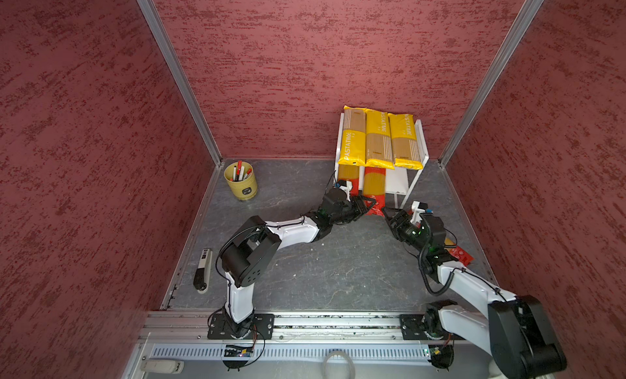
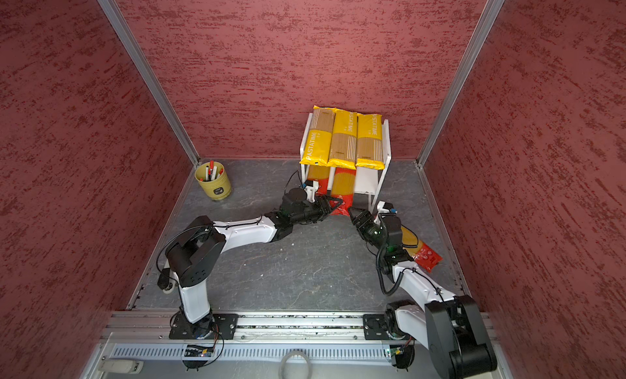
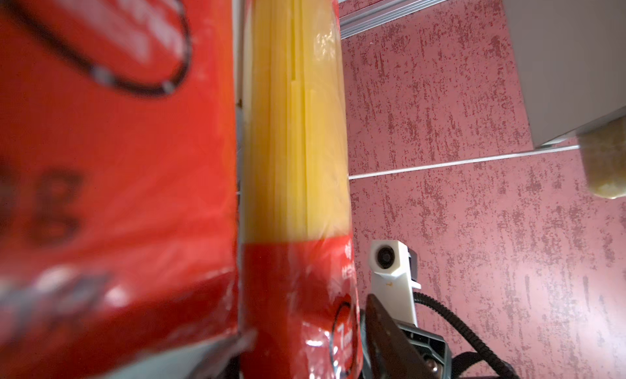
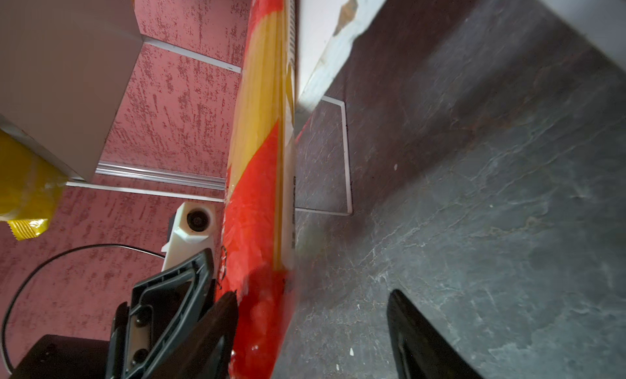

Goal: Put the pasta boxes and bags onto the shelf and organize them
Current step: 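Push the upright pack under the shelf top beside the other red pack, then open both grippers and withdraw them from the shelf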

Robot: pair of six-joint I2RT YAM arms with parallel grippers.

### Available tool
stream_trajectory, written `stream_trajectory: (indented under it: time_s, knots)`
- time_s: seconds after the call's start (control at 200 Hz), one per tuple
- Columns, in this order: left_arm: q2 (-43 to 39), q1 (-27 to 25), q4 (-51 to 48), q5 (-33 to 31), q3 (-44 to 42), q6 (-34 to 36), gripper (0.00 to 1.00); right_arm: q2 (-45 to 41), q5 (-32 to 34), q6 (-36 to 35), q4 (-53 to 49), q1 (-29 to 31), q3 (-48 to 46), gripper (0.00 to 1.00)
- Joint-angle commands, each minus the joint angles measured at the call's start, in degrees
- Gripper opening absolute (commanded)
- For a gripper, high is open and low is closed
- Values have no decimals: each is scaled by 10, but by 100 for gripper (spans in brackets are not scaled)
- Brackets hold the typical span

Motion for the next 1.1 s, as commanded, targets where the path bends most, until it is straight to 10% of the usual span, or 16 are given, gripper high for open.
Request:
stream_trajectory:
  time_s: [0.0,0.341,0.551,1.097]
  knots:
    - [-14,-3,44,10,-5,-3,43,12,-18,54,101,10,-5,71]
    - [-5,-12,65,10,-2,-9,29,27,12,82,152,45,4,69]
    - [-15,-11,72,5,-18,-9,17,34,43,83,144,49,11,50]
    - [-78,-2,79,-2,-79,0,45,44,70,15,67,46,59,13]
